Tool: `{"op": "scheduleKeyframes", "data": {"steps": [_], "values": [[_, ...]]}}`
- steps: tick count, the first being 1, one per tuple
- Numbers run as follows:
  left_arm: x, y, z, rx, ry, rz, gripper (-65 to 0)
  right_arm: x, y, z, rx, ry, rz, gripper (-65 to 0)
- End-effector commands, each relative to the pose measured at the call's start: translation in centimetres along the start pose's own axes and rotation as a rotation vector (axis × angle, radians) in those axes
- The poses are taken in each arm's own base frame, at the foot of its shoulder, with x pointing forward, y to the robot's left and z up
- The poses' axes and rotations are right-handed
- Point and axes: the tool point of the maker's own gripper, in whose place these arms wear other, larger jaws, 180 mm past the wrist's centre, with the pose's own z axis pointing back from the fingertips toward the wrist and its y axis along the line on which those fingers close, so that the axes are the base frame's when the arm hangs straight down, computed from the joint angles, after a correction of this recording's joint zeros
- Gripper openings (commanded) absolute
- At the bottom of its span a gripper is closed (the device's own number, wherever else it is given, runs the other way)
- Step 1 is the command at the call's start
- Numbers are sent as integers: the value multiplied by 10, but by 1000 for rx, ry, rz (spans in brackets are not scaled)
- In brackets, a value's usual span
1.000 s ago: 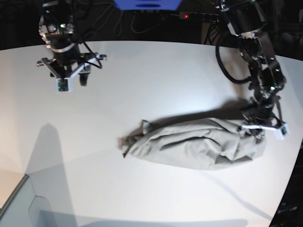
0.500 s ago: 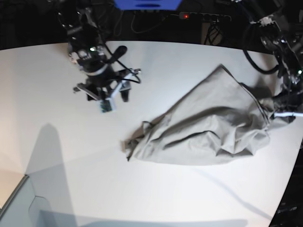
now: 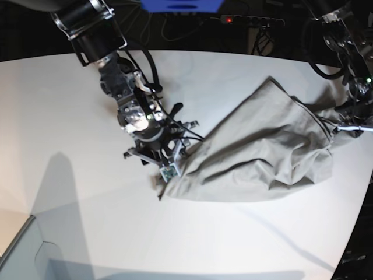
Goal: Layout the t-shirt on the table in an organized manner, then fold the t-shirt properly
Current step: 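Reach the right gripper to the shirt's loose end and grasp it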
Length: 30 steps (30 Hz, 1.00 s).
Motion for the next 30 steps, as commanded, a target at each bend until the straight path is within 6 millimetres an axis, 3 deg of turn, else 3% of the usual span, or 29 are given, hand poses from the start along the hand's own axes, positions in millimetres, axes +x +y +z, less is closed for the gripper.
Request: {"op": "scheduleKeyframes", "data": {"steps": [1, 5, 9, 15, 21, 27, 30], "values": [[16, 0, 1, -4, -49, -7, -650, 20, 0, 1, 4, -51, -2, -339], [11, 0, -2, -3, -38, -3, -650, 28, 17, 1, 50, -66, 1, -339], [1, 2, -7, 2, -8, 7, -650, 36, 54, 4, 176, -81, 24, -339], [-4, 2, -8, 3, 3, 12, -650, 30, 83, 7, 232, -68, -2, -339], [-4, 2, -8, 3, 2, 14, -650, 24, 96, 3, 254, -44, -21, -339], [-4, -7, -8, -41, 2, 73, -650, -3, 106, 1, 271, 21, -33, -339], [-6, -11, -7, -73, 8, 120, -650, -7, 117, 3, 289, 28, -50, -339]]}}
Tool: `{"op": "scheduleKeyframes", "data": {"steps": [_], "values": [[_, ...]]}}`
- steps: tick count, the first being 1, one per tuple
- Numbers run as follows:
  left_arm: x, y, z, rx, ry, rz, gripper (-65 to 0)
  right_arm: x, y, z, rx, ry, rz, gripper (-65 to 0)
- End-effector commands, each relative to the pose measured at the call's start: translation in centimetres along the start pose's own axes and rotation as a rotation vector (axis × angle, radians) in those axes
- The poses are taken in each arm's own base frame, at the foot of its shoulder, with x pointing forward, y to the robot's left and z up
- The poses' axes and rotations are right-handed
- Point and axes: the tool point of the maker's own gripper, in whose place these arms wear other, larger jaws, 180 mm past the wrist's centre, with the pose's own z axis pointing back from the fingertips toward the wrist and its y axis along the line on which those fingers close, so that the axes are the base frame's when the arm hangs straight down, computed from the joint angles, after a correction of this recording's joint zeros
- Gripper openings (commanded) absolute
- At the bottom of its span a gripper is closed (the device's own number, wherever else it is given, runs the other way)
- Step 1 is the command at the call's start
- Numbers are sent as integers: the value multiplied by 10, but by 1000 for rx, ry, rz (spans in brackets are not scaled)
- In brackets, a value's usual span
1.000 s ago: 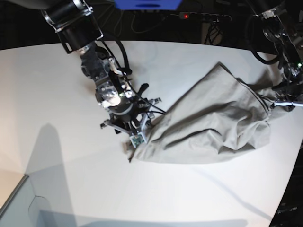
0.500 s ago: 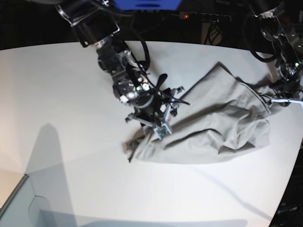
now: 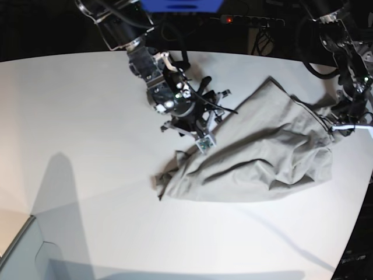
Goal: Layout the t-shirt on the table in an organized manner, then fold the t-shirt properly
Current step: 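Reach the right gripper to the shirt's loose end and grasp it, then pull the grasped end with the right gripper toward the robot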
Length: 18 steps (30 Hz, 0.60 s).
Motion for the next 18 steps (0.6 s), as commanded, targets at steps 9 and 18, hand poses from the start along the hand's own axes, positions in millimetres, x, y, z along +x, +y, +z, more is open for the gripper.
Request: {"op": "scheduleKeyframes", "data": {"steps": [9, 18], "values": [[-10, 13, -10, 22, 31, 16, -650, 9, 18, 1, 41, -35, -12, -339], [-26, 24, 0, 30, 77, -50, -650, 12, 43, 1, 89, -38, 59, -339]]}}
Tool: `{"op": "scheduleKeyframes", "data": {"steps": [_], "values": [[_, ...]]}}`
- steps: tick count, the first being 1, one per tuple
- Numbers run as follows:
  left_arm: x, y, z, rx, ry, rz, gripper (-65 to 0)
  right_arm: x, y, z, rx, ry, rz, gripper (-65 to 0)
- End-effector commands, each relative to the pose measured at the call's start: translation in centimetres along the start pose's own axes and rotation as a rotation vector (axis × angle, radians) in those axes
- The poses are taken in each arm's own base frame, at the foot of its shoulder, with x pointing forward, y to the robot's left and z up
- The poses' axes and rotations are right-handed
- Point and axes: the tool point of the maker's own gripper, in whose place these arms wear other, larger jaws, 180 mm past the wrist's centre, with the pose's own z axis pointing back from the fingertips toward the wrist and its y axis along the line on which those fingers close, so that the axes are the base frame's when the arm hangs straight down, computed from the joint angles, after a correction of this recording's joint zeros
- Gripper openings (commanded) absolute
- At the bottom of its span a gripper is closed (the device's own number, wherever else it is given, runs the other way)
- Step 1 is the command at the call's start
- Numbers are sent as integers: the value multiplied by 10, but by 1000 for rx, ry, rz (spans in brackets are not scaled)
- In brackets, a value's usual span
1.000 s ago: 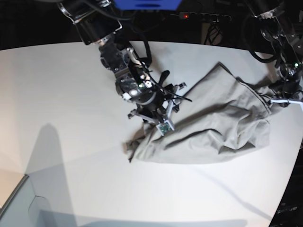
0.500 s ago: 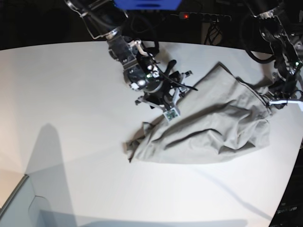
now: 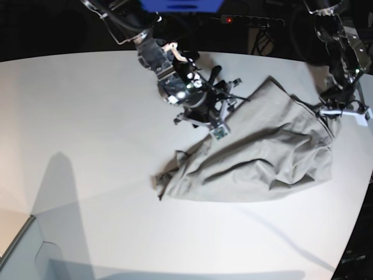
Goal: Layout the t-shirt on the table in an organized manner, then fold the t-shirt properly
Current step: 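Pull the grasped end with the right gripper toward the robot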
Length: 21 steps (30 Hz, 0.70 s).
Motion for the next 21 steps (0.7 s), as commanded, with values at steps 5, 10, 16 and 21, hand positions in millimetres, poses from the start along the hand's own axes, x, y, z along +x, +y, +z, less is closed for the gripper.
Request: {"op": "scheduleKeyframes", "data": {"steps": [5, 10, 16, 21], "values": [[25, 10, 20, 8, -79, -83, -650, 22, 25, 1, 58, -55, 63, -339], [15, -16, 25, -129, -60, -195, -650, 34, 34, 2, 75, -79, 107, -339], [5, -25, 27, -182, -41, -226, -650, 46, 40, 4, 86, -104, 138, -339], [-14, -15, 33, -196, 5, -271, -650, 48, 40, 5, 87, -120, 137, -339]]}}
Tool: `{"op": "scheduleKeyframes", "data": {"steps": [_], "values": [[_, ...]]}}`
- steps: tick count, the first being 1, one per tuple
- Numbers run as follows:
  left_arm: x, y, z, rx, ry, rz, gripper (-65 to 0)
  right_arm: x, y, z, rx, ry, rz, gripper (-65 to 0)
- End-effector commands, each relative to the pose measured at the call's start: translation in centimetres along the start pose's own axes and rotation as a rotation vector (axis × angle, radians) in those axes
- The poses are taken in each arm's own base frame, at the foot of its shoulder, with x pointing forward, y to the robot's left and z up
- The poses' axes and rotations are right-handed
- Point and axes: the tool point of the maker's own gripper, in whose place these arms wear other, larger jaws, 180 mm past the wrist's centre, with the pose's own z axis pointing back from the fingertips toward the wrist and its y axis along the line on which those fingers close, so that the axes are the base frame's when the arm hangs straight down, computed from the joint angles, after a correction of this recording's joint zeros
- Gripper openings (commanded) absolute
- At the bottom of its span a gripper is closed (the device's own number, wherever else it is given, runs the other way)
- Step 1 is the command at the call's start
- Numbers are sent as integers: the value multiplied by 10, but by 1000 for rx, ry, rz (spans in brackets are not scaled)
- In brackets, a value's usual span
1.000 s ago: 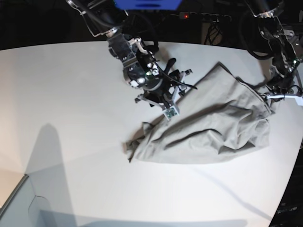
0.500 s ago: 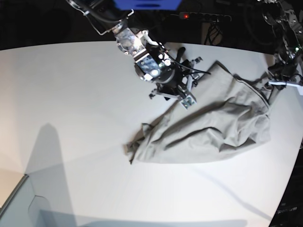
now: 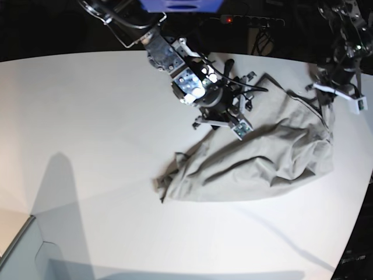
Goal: Layout the t-shirt on the table in an organized manner, then fold the t-shirt properly
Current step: 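Pull the grasped end with the right gripper toward the robot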
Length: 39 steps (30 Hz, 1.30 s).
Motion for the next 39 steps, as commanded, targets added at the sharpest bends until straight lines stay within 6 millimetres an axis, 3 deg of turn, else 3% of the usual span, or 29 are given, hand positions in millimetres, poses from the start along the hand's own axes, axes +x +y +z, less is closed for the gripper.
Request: {"op": "scheduleKeyframes", "data": {"steps": [1, 5, 12, 16, 20, 24, 29, 32, 36, 39], "values": [[13, 0, 1, -10, -40, -13, -646, 28, 3, 1, 18, -88, 11, -339], [16, 4, 2, -5, -35, -33, -622, 25, 14, -5, 42, -120, 29, -339], [24, 5, 6, -6, -53, -56, -284, 6, 25, -16, 71, -78, 74, -339], [26, 13, 13, 7, -57, -77, -195, 2, 25, -16, 71, -67, 69, -339], [43, 42, 20, 82, -108, -26, -167, -5, 28, -17, 76, -52, 66, -340], [55, 50, 23, 105, -141, -11, -168, -30, 26, -23, 76, 13, 61, -344], [59, 55, 24, 114, -145, -22, -168, -37, 25, -25, 74, 30, 59, -354], [59, 55, 24, 116, -144, -24, -168, -36, 23, -25, 71, 33, 61, -435], [59, 56, 24, 119, -143, -25, -168, -39, 24, -25, 71, 40, 58, -650], [64, 53, 22, 112, -157, -25, -168, -40, 25, -24, 72, 51, 58, -650]]}}
